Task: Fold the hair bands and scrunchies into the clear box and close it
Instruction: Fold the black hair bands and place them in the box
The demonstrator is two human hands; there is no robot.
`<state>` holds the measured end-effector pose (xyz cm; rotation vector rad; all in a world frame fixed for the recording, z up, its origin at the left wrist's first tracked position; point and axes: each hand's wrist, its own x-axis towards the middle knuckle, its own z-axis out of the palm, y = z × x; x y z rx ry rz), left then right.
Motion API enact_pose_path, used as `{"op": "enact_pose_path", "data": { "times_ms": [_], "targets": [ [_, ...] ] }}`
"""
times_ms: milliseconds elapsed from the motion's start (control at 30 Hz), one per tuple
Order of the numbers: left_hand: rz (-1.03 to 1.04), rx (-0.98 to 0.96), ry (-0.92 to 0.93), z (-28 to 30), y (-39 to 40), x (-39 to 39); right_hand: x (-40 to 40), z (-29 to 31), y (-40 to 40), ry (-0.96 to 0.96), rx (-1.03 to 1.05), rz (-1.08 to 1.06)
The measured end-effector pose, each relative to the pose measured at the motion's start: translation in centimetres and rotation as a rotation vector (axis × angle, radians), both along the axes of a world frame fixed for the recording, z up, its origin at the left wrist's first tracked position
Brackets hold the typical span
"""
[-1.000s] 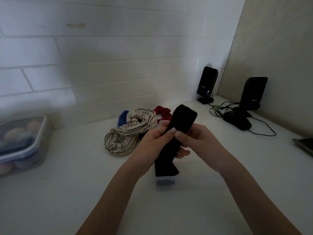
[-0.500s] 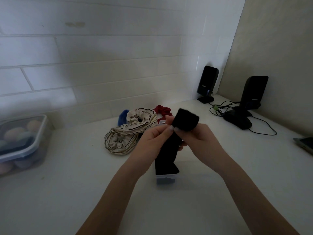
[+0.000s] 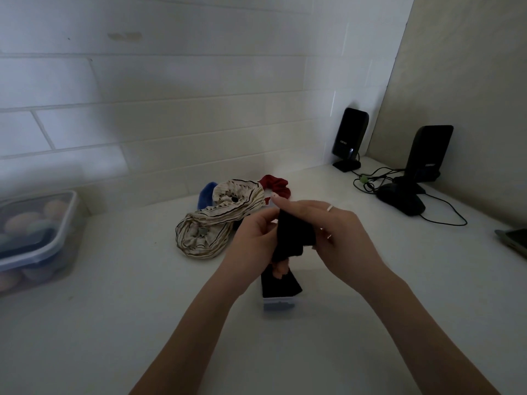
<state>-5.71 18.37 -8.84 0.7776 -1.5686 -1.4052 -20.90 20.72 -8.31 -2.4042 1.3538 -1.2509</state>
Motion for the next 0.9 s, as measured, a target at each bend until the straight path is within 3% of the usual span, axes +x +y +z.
{"op": "enact_pose_path", "data": {
  "times_ms": [200, 433, 733, 900],
  "targets": [
    [0.014, -0.054, -0.038, 0.0, 0.1, -0.1, 0.1, -0.3, 0.3, 0.147, -0.092, -0.084],
    [-0.08, 0.218, 0.04, 1.3, 0.7, -0.3, -0.2, -0.4, 0.2, 0.236, -0.111, -0.118],
    [-0.242, 0.295, 0.175, 0.8, 0.1, 0.2, -1.0, -0.8, -0.5, 0.158, -0.106, -0.079],
    [-0.187, 0.169, 0.081, 0.7, 0.1, 0.1, -0.6, -0.1, -0.4, -0.04, 0.009, 0.038]
  ]
}}
